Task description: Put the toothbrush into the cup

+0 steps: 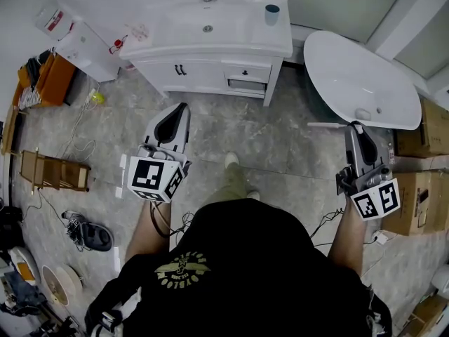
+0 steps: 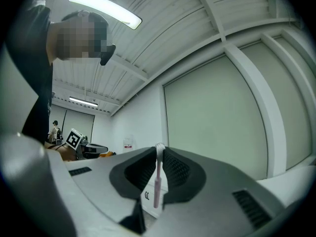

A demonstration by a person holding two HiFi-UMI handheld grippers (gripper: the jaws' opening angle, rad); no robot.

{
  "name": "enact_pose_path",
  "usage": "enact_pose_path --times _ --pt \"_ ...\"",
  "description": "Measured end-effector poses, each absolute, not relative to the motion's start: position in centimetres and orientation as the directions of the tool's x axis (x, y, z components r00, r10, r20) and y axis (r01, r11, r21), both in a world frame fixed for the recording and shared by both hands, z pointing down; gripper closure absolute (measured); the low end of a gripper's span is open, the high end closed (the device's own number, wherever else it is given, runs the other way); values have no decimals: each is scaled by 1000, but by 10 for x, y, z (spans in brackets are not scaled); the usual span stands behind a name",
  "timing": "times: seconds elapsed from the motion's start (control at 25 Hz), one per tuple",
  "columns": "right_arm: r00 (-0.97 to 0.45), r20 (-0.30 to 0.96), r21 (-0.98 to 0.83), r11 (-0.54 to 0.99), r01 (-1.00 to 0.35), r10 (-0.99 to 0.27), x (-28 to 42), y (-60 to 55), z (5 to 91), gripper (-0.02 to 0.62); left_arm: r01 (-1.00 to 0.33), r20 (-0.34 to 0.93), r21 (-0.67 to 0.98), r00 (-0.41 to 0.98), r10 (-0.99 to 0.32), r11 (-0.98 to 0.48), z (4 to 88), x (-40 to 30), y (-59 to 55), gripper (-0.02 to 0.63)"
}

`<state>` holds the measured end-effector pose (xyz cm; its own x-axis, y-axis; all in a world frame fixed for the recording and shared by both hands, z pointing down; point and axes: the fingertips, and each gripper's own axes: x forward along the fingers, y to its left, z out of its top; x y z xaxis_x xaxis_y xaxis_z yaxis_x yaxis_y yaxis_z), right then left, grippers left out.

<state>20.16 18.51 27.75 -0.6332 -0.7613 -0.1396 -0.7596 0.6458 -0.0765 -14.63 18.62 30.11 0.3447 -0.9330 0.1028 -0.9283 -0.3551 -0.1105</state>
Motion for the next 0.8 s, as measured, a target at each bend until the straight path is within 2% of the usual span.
enact_pose_path --times 0.8 --pt "-645 -103 -93 652 -752 -758 179 136 294 551 -932 150 -86 338 -929 -353 326 -168 144 594"
